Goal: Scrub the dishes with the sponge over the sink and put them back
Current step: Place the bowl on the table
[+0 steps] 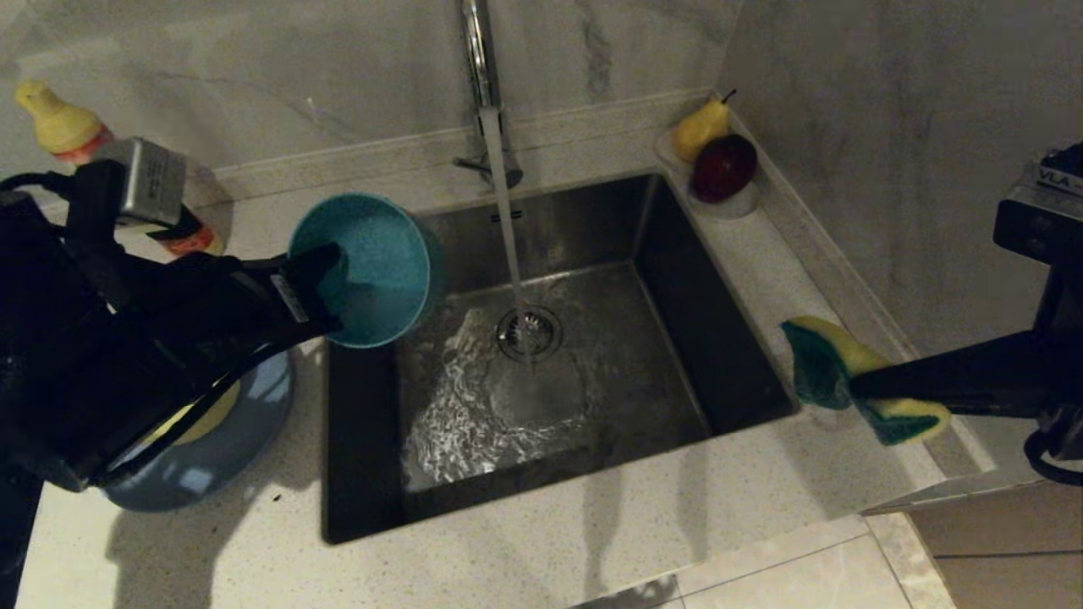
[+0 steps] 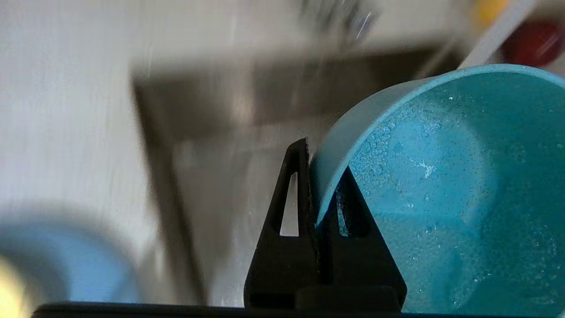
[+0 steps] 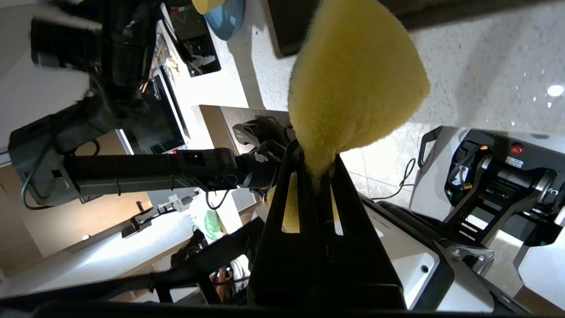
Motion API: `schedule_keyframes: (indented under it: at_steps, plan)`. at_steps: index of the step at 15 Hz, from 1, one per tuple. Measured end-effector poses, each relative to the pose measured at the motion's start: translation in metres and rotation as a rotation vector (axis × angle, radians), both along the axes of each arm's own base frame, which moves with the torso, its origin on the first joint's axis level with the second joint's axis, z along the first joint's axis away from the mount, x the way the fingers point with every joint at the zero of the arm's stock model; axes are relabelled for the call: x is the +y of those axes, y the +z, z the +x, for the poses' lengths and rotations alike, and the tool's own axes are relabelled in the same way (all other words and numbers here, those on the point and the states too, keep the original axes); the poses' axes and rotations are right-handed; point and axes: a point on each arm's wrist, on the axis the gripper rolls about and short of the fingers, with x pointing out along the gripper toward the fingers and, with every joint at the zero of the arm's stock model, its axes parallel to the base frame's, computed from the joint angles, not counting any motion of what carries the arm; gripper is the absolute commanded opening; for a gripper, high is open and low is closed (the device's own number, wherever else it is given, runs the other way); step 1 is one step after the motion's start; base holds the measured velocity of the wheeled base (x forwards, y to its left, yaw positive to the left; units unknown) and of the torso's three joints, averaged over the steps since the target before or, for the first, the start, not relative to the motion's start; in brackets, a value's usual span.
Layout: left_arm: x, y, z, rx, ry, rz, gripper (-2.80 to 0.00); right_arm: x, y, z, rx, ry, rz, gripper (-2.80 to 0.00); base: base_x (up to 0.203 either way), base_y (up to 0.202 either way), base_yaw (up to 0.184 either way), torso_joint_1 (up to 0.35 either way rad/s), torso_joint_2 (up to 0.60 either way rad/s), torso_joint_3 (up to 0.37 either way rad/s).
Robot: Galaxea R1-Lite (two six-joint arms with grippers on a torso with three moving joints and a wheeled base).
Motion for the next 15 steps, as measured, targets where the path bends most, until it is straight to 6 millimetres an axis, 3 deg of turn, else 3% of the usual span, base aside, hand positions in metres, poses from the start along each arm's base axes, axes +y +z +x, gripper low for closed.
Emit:
schedule_keyframes:
  at_steps: [4,7,10,15]
  plan:
    - [0.019,0.031,-0.022,0.260,0.054,-0.066,-2.80,-0.003,-0.002,-0.007,0.002,-0.001,0.000,-2.80,0.000,0.000,0.000,0.000,0.00,0.000]
    - [0.044,0.061,-0.045,0.375,0.220,-0.144,-2.80,-0.006,0.000,-0.014,-0.011,0.001,0.006,-2.80,0.000,0.000,0.000,0.000,0.00,0.000]
    - [0.070,0.069,-0.064,0.431,0.426,-0.204,-2.80,-0.009,-0.003,-0.022,-0.011,-0.001,0.005,-2.80,0.000,0.000,0.000,0.000,0.00,0.000]
    - [0.112,0.069,-0.063,0.401,0.698,-0.320,-2.80,-0.010,-0.003,-0.023,-0.015,-0.001,0.005,-2.80,0.000,0.000,0.000,0.000,0.00,0.000]
